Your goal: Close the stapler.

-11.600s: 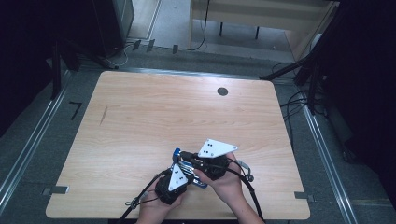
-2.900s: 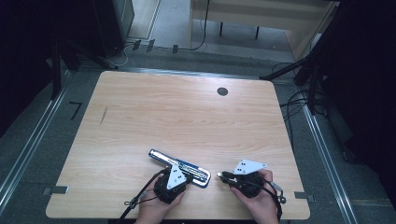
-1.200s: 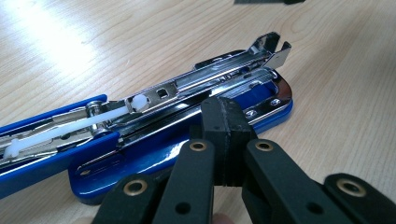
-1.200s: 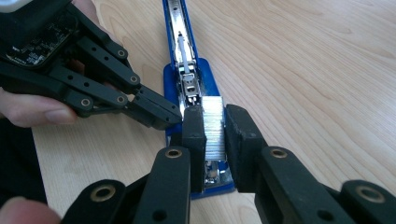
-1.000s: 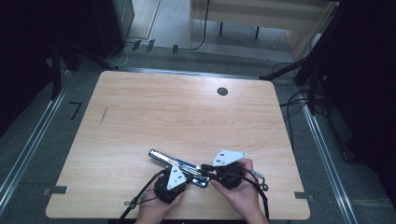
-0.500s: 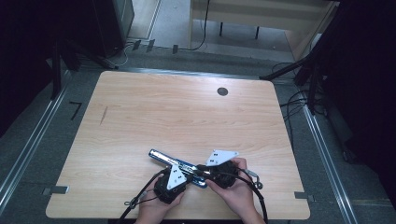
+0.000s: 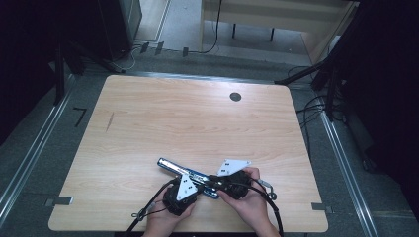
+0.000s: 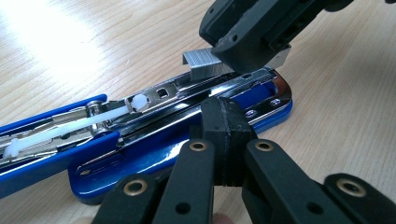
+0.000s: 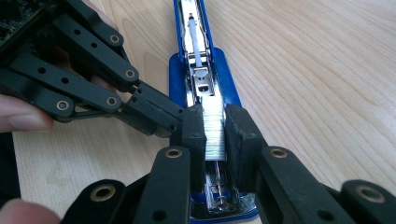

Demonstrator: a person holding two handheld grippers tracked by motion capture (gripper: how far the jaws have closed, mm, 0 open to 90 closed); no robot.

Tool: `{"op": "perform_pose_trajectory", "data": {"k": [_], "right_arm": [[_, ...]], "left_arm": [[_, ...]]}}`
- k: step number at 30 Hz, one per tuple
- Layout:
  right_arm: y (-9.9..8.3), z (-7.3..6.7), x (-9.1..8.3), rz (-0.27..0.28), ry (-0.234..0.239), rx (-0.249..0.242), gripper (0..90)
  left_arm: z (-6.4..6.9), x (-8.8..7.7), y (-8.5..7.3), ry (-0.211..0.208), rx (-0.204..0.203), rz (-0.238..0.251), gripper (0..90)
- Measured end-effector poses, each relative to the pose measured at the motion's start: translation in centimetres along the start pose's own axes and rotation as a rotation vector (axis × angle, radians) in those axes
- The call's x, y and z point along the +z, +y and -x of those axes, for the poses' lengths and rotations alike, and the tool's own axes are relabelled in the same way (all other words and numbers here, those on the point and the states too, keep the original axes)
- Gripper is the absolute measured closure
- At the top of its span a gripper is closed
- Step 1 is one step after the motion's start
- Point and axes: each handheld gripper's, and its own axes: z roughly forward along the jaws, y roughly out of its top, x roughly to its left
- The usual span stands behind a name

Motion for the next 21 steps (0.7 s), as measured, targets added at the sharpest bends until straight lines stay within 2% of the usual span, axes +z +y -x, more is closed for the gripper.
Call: {"op": "perform_pose_trajectory", "data": {"k": [15,21], "right_arm": [[-0.17,0.35,-0.02,-0.001,0.018,-0.030,79.9],[-0.20,0.39,-0.11,-0.005,0.024,-0.026,79.8]], "left_arm": [[0.01,0.00,0.00,0.000,0.001,0.000,90.0],[0.00,0.00,0.00,0.000,0.001,0.000,90.0]]}}
